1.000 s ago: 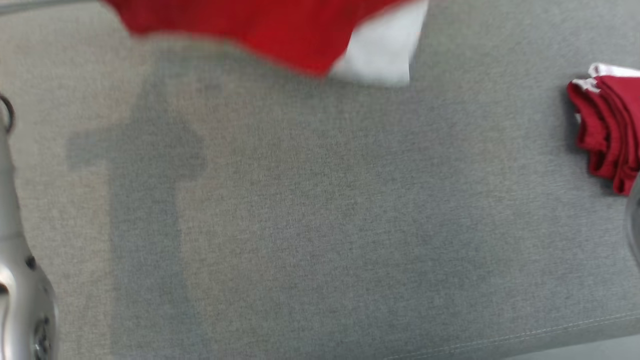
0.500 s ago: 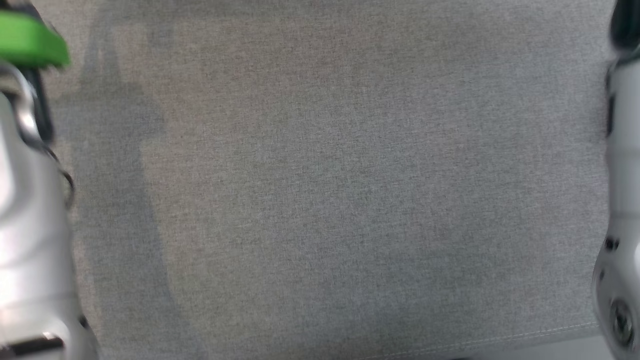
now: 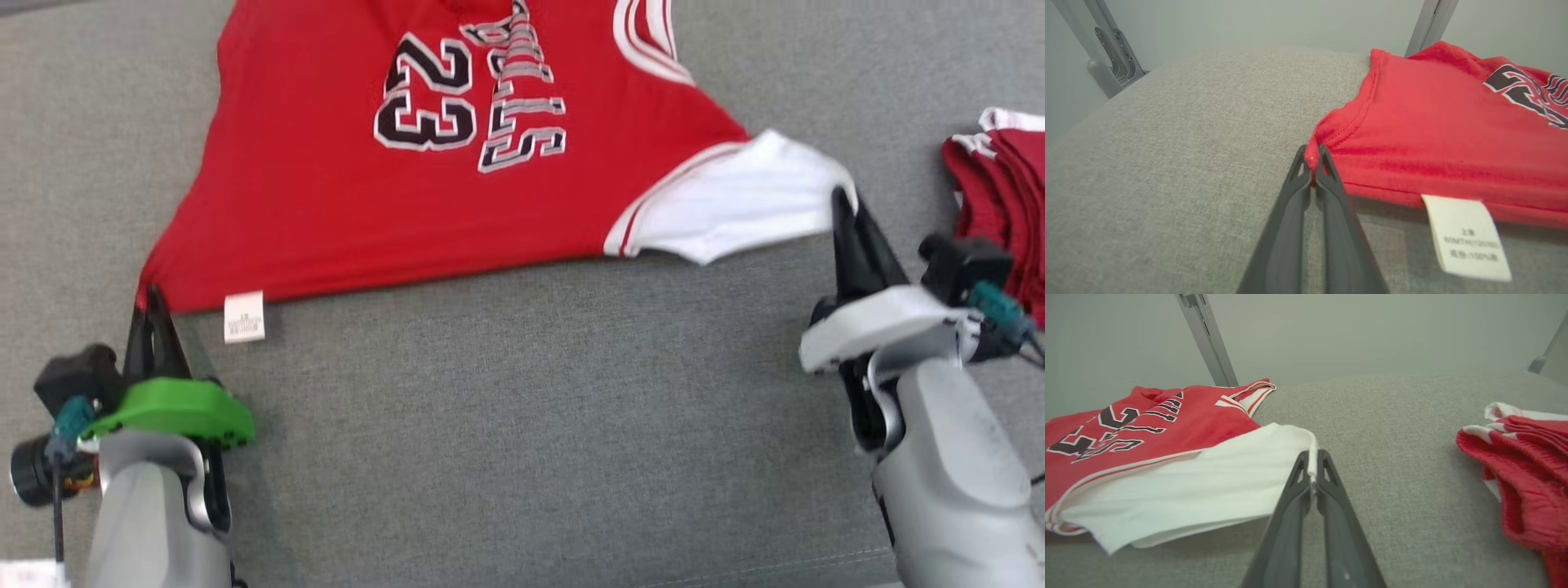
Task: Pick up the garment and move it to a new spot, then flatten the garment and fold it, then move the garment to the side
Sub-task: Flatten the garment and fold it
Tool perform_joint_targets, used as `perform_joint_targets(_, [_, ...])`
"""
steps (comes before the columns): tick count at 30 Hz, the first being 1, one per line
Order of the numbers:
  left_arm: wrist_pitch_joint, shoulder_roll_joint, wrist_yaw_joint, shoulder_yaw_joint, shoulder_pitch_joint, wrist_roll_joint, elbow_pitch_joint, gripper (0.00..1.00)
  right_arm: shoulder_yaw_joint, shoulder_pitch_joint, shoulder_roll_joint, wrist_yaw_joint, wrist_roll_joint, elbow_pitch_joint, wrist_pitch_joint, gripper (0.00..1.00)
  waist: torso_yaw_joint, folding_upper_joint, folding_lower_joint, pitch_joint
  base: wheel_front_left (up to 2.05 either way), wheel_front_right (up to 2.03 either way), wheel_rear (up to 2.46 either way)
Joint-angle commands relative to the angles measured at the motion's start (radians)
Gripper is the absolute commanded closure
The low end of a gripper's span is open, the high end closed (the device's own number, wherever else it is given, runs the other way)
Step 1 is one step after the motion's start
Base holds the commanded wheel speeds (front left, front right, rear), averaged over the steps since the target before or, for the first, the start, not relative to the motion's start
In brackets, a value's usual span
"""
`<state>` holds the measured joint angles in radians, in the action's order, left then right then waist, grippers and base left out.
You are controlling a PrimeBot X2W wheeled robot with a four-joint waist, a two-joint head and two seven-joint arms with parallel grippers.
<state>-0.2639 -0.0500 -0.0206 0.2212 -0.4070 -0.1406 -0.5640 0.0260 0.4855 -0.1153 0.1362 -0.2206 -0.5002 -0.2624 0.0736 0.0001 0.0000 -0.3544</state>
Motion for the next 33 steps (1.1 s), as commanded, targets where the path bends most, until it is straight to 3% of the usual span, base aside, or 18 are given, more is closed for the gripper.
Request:
perform_joint_targets(1, [0.000,-0.015,0.015,0.023,0.037,-0.012,0.002,1.00,0.016,-0.036,-0.014,-0.010,-0.009,-0.009,-0.003,1.00,0.002,-0.0001,0.0000,0.060,0.00,0.00,0.00])
perform_joint_targets(20, [0.000,-0.008,0.047,-0.081,0.373,-0.105,-0.011,1.00,-0.046,-0.356,-0.014,-0.010,-0.059,-0.069,-0.003,1.00,-0.004,-0.0001,0.0000,0.327,0.00,0.00,0.00])
perform_joint_targets(33, [0.000,-0.007,0.079,-0.174,0.492,-0.139,0.035,1.00,-0.111,-0.466,-0.036,-0.007,-0.109,-0.036,-0.003,1.00,-0.030,-0.0001,0.0000,0.362,0.00,0.00,0.00])
